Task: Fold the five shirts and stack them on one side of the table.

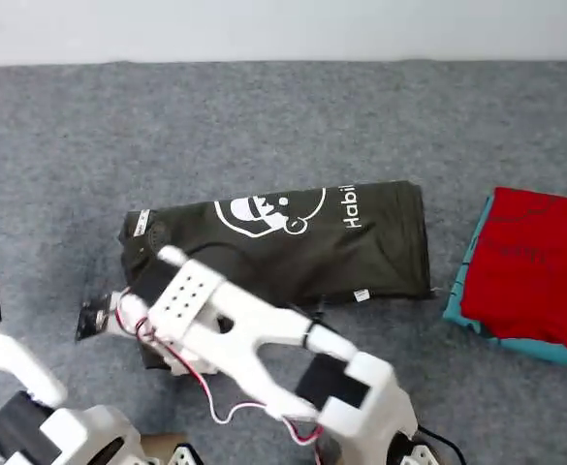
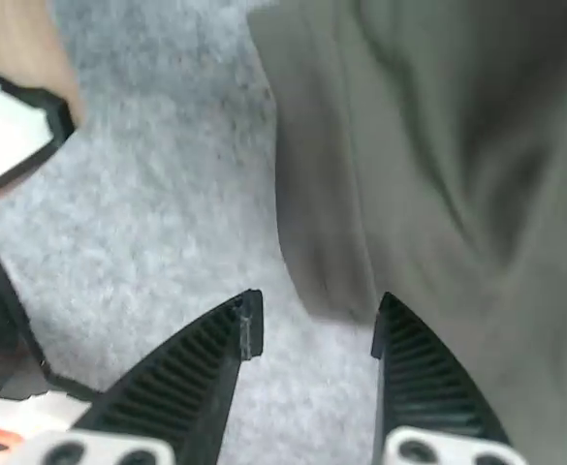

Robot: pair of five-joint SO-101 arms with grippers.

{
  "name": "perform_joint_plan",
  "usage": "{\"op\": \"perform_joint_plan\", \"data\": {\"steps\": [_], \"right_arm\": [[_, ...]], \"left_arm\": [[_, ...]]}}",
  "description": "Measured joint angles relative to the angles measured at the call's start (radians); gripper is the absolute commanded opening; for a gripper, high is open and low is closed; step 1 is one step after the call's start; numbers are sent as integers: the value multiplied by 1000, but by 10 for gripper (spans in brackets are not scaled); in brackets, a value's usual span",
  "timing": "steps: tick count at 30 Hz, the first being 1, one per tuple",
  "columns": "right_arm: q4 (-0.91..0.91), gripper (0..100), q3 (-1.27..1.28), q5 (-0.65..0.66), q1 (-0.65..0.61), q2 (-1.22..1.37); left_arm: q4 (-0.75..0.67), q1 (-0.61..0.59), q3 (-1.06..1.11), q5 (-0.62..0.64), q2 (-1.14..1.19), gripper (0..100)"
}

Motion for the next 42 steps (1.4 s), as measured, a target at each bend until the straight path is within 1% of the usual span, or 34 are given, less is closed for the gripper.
{"op": "perform_joint_plan", "data": {"steps": [10, 11, 15, 16, 27, 32, 36, 40, 42], "right_arm": [[-115, 186, -3, -3, -14, 170], [-121, 168, -3, -3, -11, 173], [-135, 41, -17, -3, 9, 187], [-138, 25, -20, -3, 14, 187], [-149, 10, -34, -3, 26, 213], [-87, 10, -117, -2, 72, 213], [-52, 10, -245, -2, 161, 213], [-55, 10, -341, -2, 250, 213], [-84, 13, -361, 17, 282, 213]], "left_arm": [[0, 0, 0, -2, 0, 6], [0, 0, 0, -2, 0, 6], [0, 0, 0, -2, 0, 6], [0, 0, 0, -2, 0, 6], [0, 0, 0, -6, 0, 6], [0, 0, 0, -6, 0, 6], [0, 0, 0, -6, 0, 6], [0, 0, 0, -6, 0, 6], [0, 0, 0, -6, 0, 6]]}}
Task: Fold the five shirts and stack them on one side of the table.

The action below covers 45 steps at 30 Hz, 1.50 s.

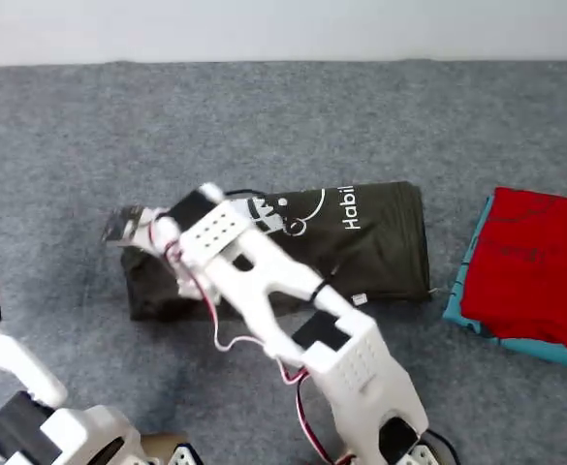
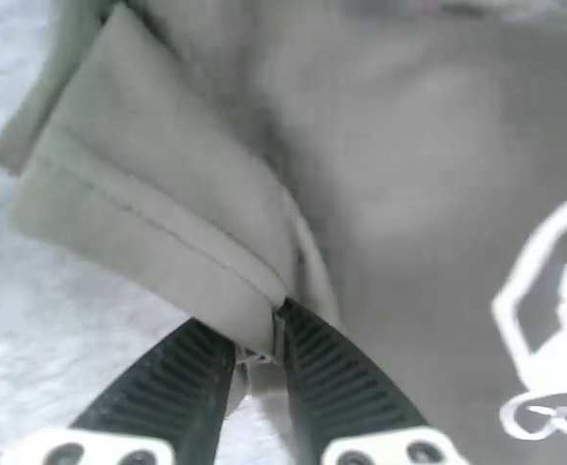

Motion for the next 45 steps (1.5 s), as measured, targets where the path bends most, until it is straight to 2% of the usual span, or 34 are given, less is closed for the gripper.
{"op": "perform_joint_plan", "data": {"steps": [2, 6, 8, 15, 19, 24, 28, 36, 41, 45], "right_arm": [[-31, 46, -11, 11, 26, 2], [-84, 181, -15, 17, 68, 48], [-109, 200, -15, 12, 92, 68], [-176, 199, -20, -58, 190, 71], [-87, 193, -143, -60, 198, 72], [64, 87, -359, -63, 195, 74], [123, 22, -419, -63, 140, 74], [94, 18, -428, -63, 61, 198], [9, 18, -428, -57, 69, 293], [-81, 18, -428, -40, 127, 330]], "left_arm": [[0, 0, 0, 0, 0, 6], [0, 0, 0, 0, 0, 6], [0, 0, 0, 0, 0, 6], [0, 0, 0, 0, 0, 6], [0, 0, 0, 0, 0, 6], [0, 0, 0, 0, 0, 6], [0, 0, 0, 0, 0, 6], [5, 0, 0, -3, 0, 6], [8, 0, 0, -5, 0, 6], [12, 0, 0, -5, 0, 6]]}}
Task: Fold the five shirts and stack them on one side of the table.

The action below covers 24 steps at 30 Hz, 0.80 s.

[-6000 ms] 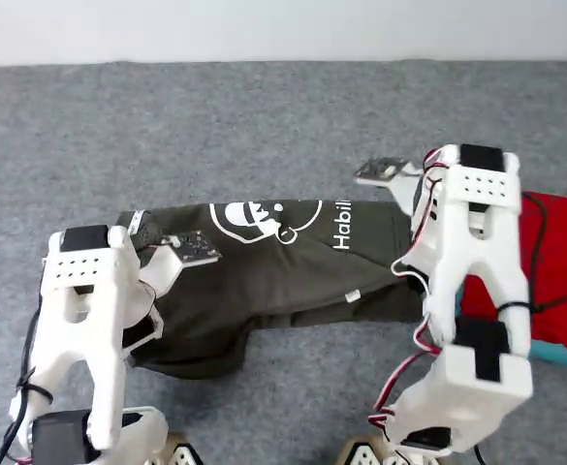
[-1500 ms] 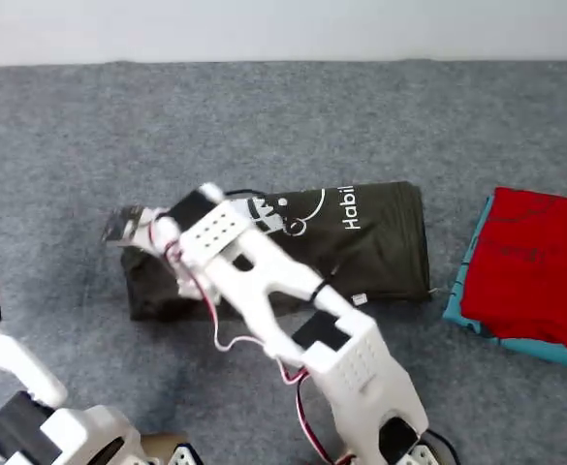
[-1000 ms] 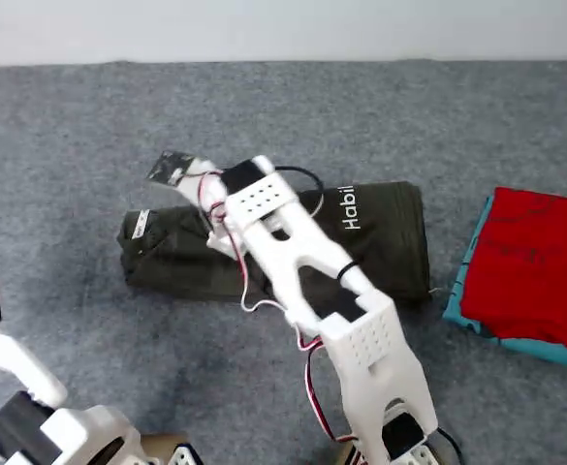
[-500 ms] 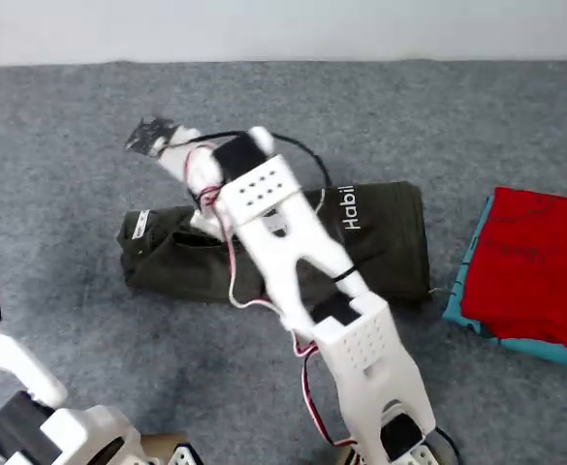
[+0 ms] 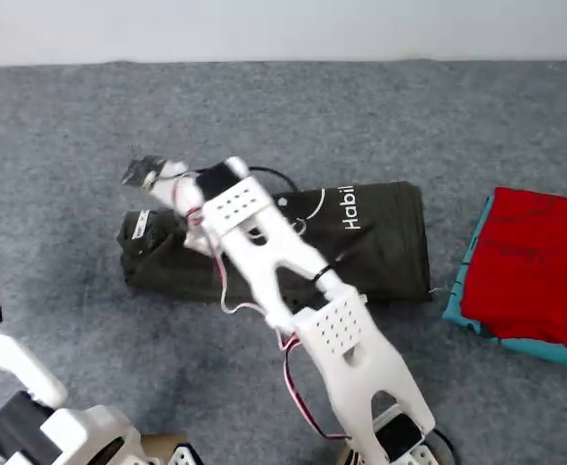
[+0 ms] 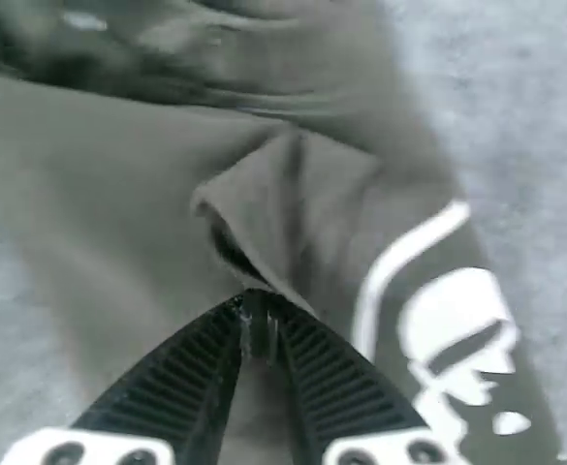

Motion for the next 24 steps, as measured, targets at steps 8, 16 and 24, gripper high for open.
{"op": "perform_joint_plan", "data": {"steps": [8, 16, 24], "right_arm": [[41, 18, -87, 5, 41, 0], [75, 15, -163, 8, -14, 23], [252, 14, -172, 5, -14, 141]], "left_arm": [[0, 0, 0, 0, 0, 6], [0, 0, 0, 0, 0, 6], [0, 0, 0, 0, -52, 6]]}}
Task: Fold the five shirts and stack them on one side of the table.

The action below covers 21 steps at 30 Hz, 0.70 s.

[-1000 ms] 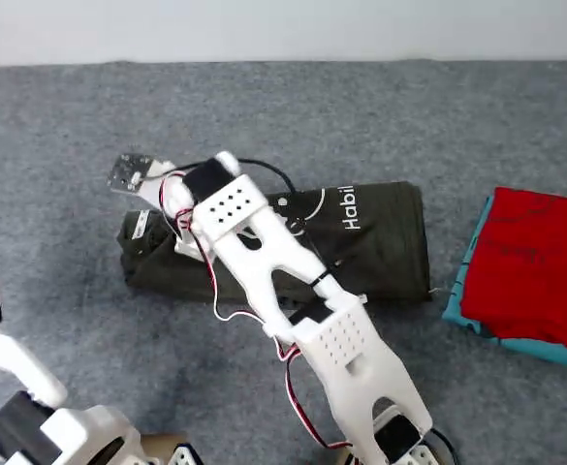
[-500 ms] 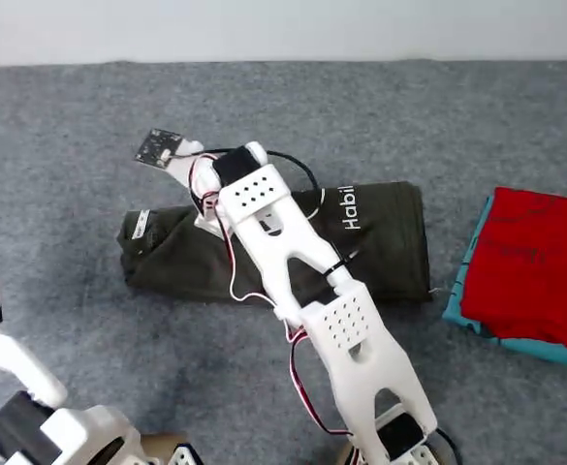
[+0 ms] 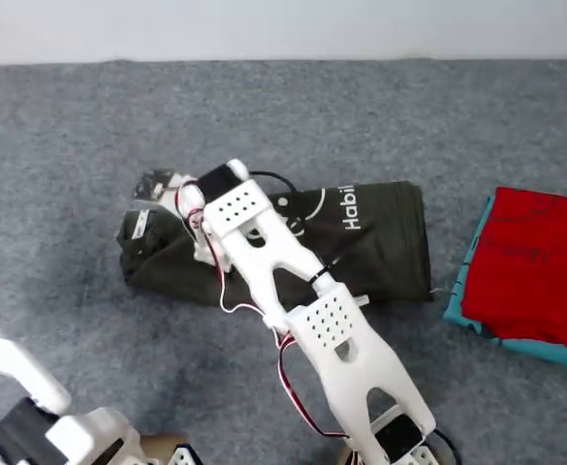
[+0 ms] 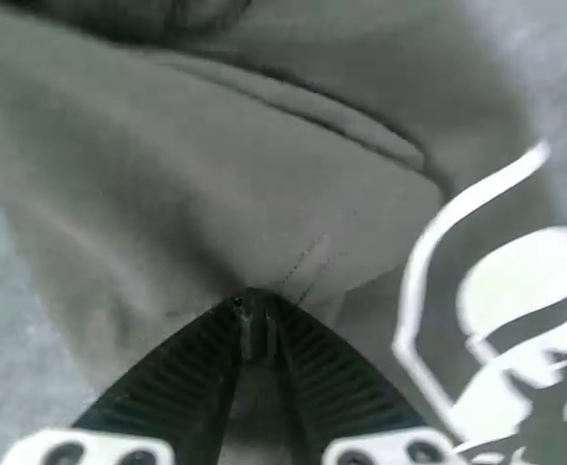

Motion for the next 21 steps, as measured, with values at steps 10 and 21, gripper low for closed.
{"op": "perform_joint_plan", "data": {"steps": [10, 21], "right_arm": [[20, 14, -58, -29, -11, -6], [20, 14, 137, -35, -2, -255]], "left_arm": [[28, 83, 0, 0, -68, 6], [31, 58, 0, 0, -68, 6]]}}
